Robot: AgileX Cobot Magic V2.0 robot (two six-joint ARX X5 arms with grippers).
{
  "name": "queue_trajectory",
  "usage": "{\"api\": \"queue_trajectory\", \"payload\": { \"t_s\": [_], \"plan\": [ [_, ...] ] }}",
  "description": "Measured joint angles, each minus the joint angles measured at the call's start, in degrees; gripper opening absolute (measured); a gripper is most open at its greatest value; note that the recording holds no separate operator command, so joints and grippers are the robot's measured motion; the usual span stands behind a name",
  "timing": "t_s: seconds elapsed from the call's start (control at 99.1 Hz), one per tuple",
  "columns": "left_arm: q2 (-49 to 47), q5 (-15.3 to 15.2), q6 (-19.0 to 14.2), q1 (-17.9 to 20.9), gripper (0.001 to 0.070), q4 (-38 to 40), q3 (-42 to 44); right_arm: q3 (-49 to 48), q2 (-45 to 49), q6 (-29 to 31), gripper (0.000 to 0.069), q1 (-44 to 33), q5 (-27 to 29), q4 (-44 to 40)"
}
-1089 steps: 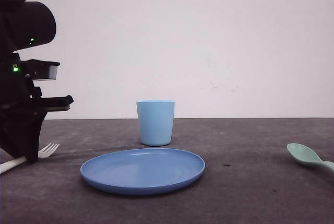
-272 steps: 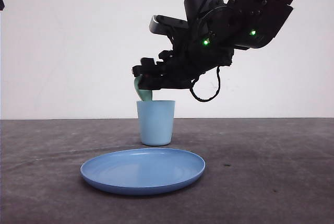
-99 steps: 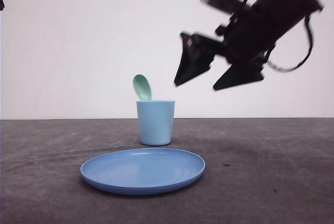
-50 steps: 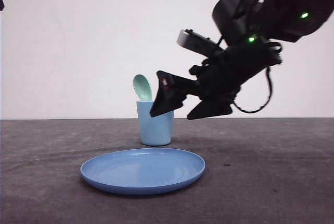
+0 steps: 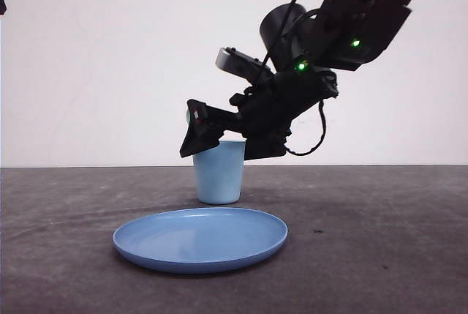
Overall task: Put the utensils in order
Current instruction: 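Move the right gripper down and grasp the blue cup rim, then lift the blue cup with the right gripper above the plate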
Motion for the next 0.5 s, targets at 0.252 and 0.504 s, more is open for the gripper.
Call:
{"api": "queue_trajectory", "payload": {
  "t_s": [0.252,0.504],
  "plan": [
    [0.0,-0.02,0.0,-0.02,0.0199,-0.02,0.0,0.0,0.02,-0.07,0.0512,0.11,0.11,-0.96],
    [0.0,0.0,0.0,-0.04,0.0199,-0.02,0.0,0.02,-0.02,-0.33,0.0464,0.31,0.68,-0.92]
  ]
}}
